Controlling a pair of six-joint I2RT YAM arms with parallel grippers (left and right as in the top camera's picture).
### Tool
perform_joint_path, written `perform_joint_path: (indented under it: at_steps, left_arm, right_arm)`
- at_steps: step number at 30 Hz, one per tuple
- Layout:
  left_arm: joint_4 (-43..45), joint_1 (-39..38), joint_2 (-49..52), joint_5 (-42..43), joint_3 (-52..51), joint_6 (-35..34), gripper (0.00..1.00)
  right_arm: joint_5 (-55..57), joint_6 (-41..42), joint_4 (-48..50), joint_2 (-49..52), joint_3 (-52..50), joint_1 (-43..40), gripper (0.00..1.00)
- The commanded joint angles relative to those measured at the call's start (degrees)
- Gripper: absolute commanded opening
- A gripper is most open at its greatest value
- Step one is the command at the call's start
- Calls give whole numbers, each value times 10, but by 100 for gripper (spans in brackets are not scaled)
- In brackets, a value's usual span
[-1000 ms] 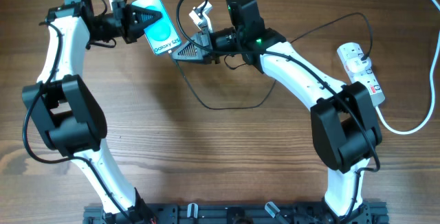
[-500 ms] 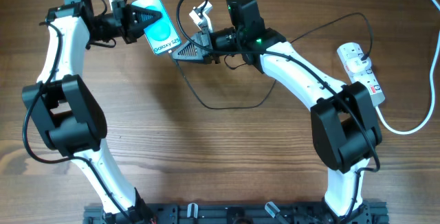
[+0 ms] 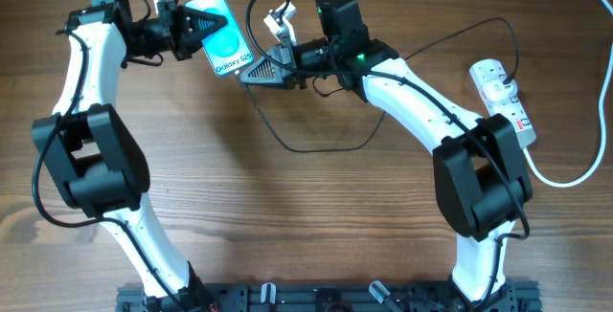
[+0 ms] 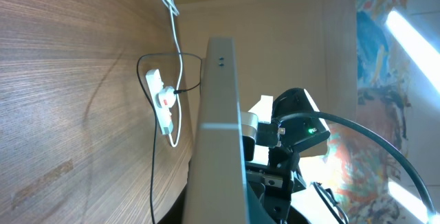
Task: Plug charger to phone and switch on socket
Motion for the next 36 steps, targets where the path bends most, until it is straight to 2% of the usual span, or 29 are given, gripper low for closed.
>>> perform_joint_path:
  at_steps: [1, 22, 36]
  left_arm:
    - [-2, -9, -13, 32, 4, -3, 4]
    - [-3, -10, -13, 32, 4, -4, 4]
    - [-8, -44, -13, 32, 4, -7, 4]
  right_arm:
    - [28, 8, 5, 9, 1, -10, 4]
    - [43, 16, 1, 10, 1, -18, 4]
    - [65, 29, 5, 10, 1, -18, 4]
